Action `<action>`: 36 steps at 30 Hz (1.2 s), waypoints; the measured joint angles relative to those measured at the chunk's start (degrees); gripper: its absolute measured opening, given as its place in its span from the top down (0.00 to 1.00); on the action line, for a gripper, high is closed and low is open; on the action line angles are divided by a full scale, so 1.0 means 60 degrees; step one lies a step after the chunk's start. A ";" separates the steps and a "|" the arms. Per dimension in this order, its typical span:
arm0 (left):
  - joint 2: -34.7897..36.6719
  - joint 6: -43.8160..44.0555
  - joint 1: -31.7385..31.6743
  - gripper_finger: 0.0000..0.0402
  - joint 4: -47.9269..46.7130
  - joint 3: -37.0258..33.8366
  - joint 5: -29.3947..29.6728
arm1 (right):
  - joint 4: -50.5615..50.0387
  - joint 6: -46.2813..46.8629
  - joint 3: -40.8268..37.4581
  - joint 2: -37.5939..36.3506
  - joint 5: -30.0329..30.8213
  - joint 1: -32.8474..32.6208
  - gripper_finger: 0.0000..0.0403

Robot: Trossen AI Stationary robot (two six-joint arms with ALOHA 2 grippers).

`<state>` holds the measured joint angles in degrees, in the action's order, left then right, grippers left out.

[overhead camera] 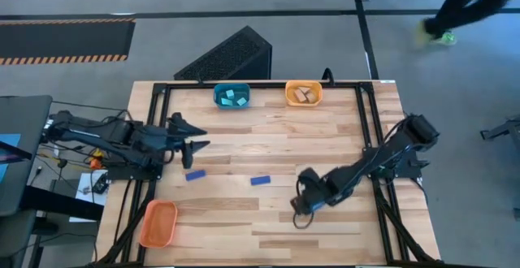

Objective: Sort & place blocks by color
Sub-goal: Put the bottom right blue blocks into the orange bin

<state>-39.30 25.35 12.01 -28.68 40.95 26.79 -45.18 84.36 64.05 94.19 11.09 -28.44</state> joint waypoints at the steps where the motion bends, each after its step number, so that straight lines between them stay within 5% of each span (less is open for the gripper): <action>1: 0.0135 0.0088 0.0000 0.59 0.0021 0.0000 0.0094 | -0.0075 -0.0203 -0.0001 -0.0187 0.0124 0.0156 0.98; 11: 0.0537 0.0359 0.0067 0.59 -0.0188 0.0004 0.0104 | -0.1430 -0.1622 0.0004 -0.0601 -0.0360 0.0164 0.89; 22: 0.0348 0.0130 0.0127 0.59 -0.0411 0.0004 0.0136 | -0.0637 -0.2575 0.0001 0.1549 -0.0613 -0.0967 0.42; 26: 0.0385 0.0339 0.0127 0.59 -0.0549 0.0004 0.0068 | -0.0116 -0.2577 0.0053 0.2170 -0.0203 -0.1278 0.32; 31: 0.0384 0.0238 0.0127 0.59 -0.0747 0.0004 0.0070 | 0.0079 -0.2999 0.0071 0.2540 -0.0189 -0.1234 0.34; 36: 0.0377 -0.0369 0.0069 0.59 -0.0635 0.0004 -0.0180 | 0.0295 -0.3359 0.0042 0.2432 -0.0366 -0.0906 0.56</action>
<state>-37.04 23.14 12.42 -32.50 40.97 25.71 -43.40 64.20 64.30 108.78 8.89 -33.87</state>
